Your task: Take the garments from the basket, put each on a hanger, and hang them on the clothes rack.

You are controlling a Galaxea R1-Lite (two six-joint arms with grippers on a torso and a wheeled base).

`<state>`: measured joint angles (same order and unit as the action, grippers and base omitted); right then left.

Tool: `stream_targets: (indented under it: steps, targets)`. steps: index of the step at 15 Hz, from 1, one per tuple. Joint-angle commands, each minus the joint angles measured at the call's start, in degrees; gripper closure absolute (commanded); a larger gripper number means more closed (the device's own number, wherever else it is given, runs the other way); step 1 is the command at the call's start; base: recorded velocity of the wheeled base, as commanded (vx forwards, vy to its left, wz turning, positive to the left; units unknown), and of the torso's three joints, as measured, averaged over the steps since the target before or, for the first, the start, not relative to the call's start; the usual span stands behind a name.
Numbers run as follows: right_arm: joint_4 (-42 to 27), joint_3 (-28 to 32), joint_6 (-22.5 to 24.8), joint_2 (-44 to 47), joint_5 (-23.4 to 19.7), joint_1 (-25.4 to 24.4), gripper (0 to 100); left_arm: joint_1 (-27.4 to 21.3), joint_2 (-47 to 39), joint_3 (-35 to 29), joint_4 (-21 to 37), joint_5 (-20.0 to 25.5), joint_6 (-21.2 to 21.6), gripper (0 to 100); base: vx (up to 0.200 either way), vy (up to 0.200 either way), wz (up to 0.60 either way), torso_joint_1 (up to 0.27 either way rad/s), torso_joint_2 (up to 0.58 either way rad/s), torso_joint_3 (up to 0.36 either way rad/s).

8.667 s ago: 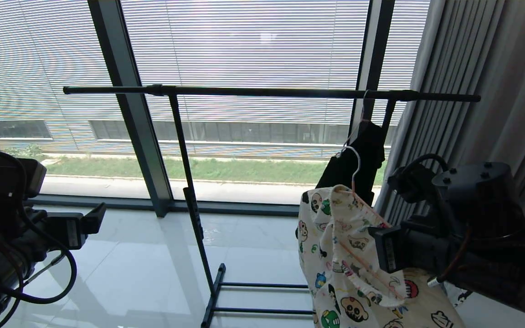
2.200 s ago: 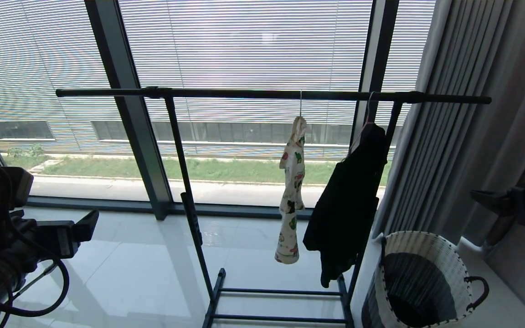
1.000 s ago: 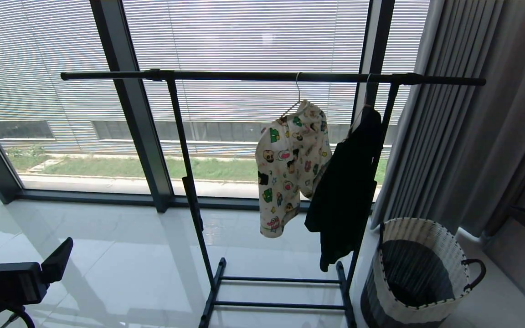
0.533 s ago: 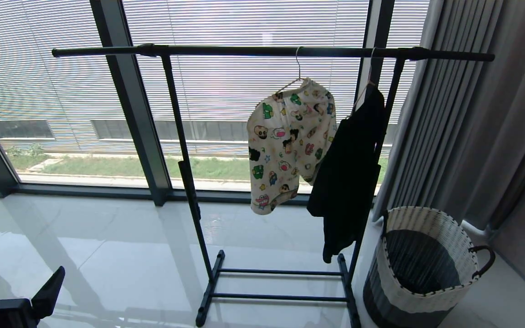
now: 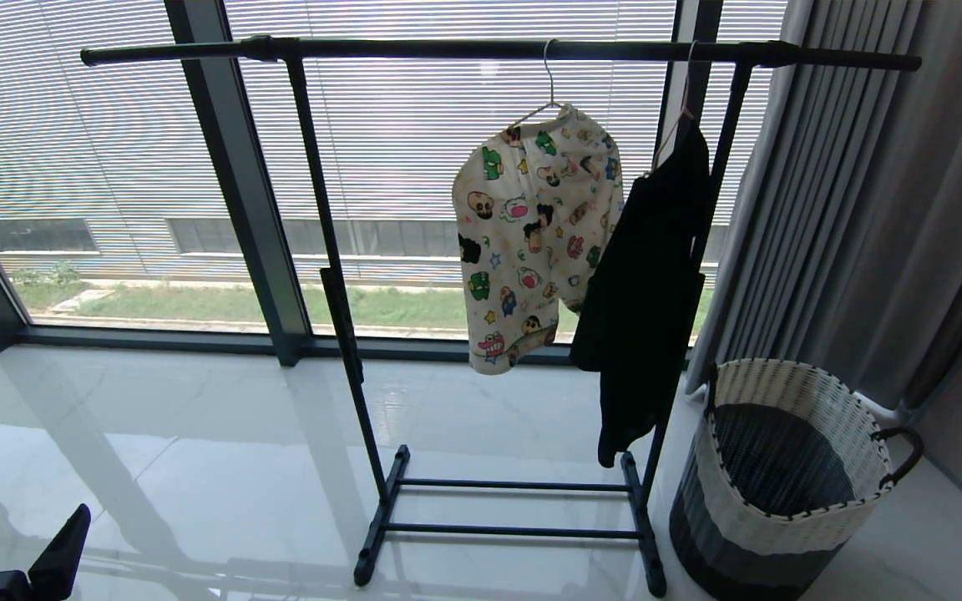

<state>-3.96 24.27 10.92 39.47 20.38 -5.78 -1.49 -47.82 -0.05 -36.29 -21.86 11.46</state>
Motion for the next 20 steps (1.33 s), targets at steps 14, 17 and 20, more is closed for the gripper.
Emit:
stream_targets:
  steps: [14,17,20]
  targets:
    - [0.45,-21.37,-1.34,-39.39,10.82,6.13,0,1.05,47.82,0.05,32.78,-16.29,-0.03,0,0.0,0.0,0.0,-0.002,0.0,0.003]
    - [8.18,-24.27,-0.46,-39.47,10.47,6.13,0,1.14,47.82,0.05,31.46,-14.88,-1.62,0,0.0,0.0,0.0,0.0,0.0,0.0]
    - [10.38,-24.27,-3.19,-39.47,3.44,6.13,0,1.14,47.82,0.05,31.72,-0.2,-8.03,0,0.0,0.0,0.0,0.0,0.0,0.0]
